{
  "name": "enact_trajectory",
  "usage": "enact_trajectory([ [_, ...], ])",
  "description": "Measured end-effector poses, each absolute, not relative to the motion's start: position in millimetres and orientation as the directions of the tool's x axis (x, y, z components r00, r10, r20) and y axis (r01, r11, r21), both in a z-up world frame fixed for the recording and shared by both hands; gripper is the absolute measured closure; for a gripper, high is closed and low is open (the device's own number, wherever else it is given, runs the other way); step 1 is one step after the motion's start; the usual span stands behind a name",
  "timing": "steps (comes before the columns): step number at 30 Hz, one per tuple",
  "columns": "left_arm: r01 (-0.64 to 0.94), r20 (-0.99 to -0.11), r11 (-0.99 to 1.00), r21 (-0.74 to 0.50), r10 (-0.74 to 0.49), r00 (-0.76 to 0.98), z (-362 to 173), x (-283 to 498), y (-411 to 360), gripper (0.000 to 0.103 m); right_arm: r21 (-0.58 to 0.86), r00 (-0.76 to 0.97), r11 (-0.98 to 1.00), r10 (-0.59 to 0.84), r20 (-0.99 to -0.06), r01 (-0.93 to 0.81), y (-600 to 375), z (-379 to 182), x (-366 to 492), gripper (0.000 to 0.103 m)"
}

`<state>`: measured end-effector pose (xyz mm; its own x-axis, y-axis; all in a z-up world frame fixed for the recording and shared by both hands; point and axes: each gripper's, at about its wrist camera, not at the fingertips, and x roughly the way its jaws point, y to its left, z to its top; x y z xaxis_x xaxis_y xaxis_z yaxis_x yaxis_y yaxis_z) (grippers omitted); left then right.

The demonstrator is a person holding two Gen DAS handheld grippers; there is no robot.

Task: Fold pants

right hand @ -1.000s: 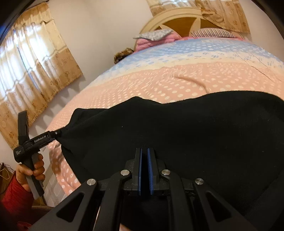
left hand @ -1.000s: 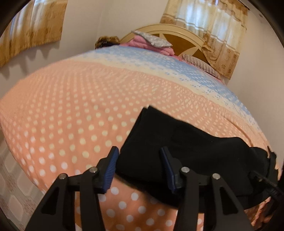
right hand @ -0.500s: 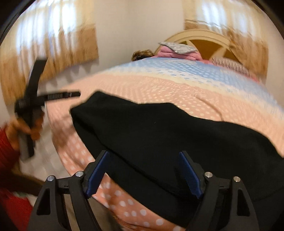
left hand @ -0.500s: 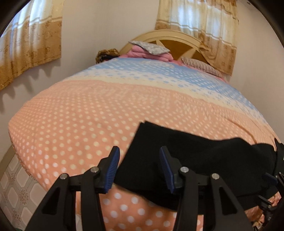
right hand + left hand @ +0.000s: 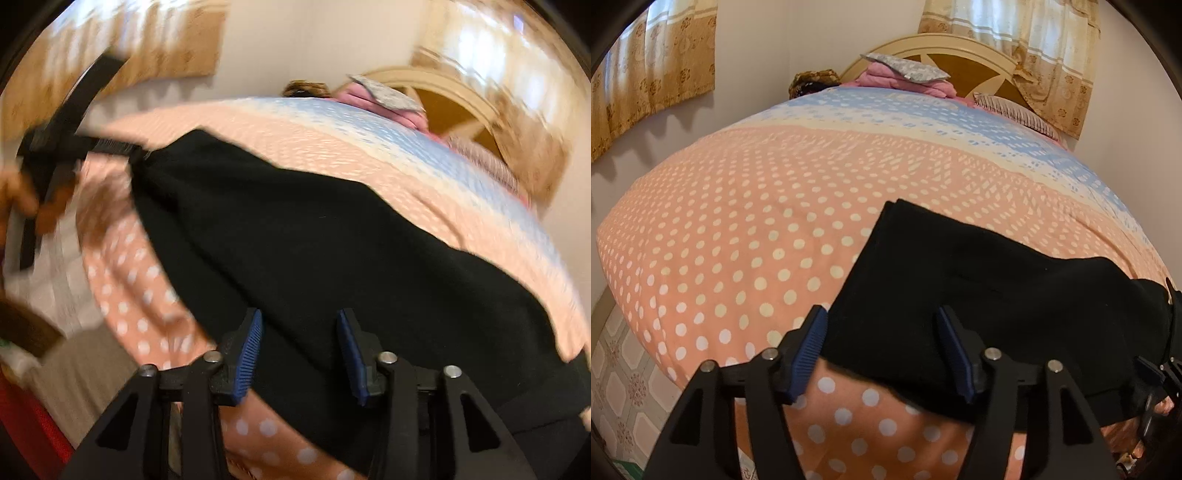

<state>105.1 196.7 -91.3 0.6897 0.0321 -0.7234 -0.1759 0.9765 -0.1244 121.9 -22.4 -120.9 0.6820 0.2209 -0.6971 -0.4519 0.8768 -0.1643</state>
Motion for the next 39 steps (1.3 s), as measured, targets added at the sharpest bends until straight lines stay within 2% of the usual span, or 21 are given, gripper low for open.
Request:
enact_trajectory([
  [1,-0.178,-0.725,0.976,-0.123,0.034,0.687,-92.5,105.3,196.6,0.033,-0.146,0.688,0.896,0.208,-0.695,-0.419,-28.0,-119.8,128.6,0.092],
  [3,-0.181,-0.729,0.976,-0.124,0.034,0.684,-94.1,106.1,198.1,0.031,-0.069,0.680,0.917,0.240,-0.693,-0.394,-40.4,-115.5,138.1,0.096],
  [8,-0.182,-0.739,0.972,-0.147,0.015,0.674,-95.4,108.3,204.2,0.029,-0.002,0.649,0.906,0.302,-0.698,-0.424,-43.3,-107.0,138.9,0.097],
  [12,-0.162,-0.736,0.980,-0.116,0.025,0.676,-92.6,107.0,206.9,0.028,-0.083,0.638,0.858,0.308,-0.705,-0.506,-35.5,-88.0,110.0,0.097],
  [17,-0.162,-0.740,0.984,-0.076,0.053,0.671,-90.4,106.4,205.3,0.027,-0.104,0.560,0.836,0.264,-0.785,-0.539,-33.6,-124.4,99.1,0.096],
  [20,-0.179,-0.728,0.983,-0.032,0.100,0.678,-79.0,105.3,199.9,0.028,-0.086,0.602,0.856,0.284,-0.746,-0.510,-37.6,-127.7,95.3,0.094],
  [22,-0.162,-0.673,0.987,0.008,0.125,0.729,-60.7,98.5,188.8,0.029,-0.021,0.571,0.865,0.312,-0.759,-0.501,-45.5,-120.1,100.7,0.087],
  [24,-0.120,-0.632,0.992,0.028,0.111,0.767,-46.4,96.2,176.4,0.029,0.104,0.543,0.861,0.403,-0.736,-0.498,-60.6,-106.5,101.5,0.061],
  [25,-0.100,-0.619,0.995,0.027,0.095,0.779,-41.9,96.4,169.8,0.029,0.190,0.536,0.845,0.474,-0.699,-0.500,-72.2,-96.2,101.6,0.052],
  [26,-0.067,-0.614,0.998,0.016,0.062,0.787,-38.6,99.1,160.1,0.029,0.263,0.537,0.828,0.530,-0.657,-0.496,-82.8,-86.9,103.4,0.035],
  [27,-0.044,-0.616,0.999,0.007,0.039,0.787,-38.3,102.5,153.9,0.029,0.344,0.538,0.798,0.592,-0.600,-0.495,-95.8,-74.6,108.6,0.029],
  [29,-0.004,-0.630,1.000,-0.011,-0.004,0.776,-43.3,113.8,136.2,0.029,0.424,0.548,0.763,0.646,-0.532,-0.488,-105.1,-60.8,123.9,0.029],
  [32,0.041,-0.653,0.998,-0.057,-0.069,0.754,-54.8,120.3,114.4,0.029,0.447,0.578,0.751,0.660,-0.480,-0.486,-109.0,-45.1,165.3,0.029],
  [35,0.082,-0.657,0.996,-0.046,-0.091,0.748,-64.6,113.0,96.2,0.029,0.416,0.555,0.770,0.638,-0.534,-0.484,-92.3,-53.8,213.9,0.029],
  [38,0.065,-0.679,0.994,0.091,0.014,0.734,-88.5,105.8,82.3,0.029,0.414,0.482,0.769,0.632,-0.606,-0.486,-75.3,-76.7,245.7,0.029],
  [39,0.062,-0.697,0.994,0.094,0.021,0.716,-95.1,106.4,80.8,0.028,0.419,0.448,0.769,0.628,-0.636,-0.483,-70.3,-85.7,250.1,0.029],
])
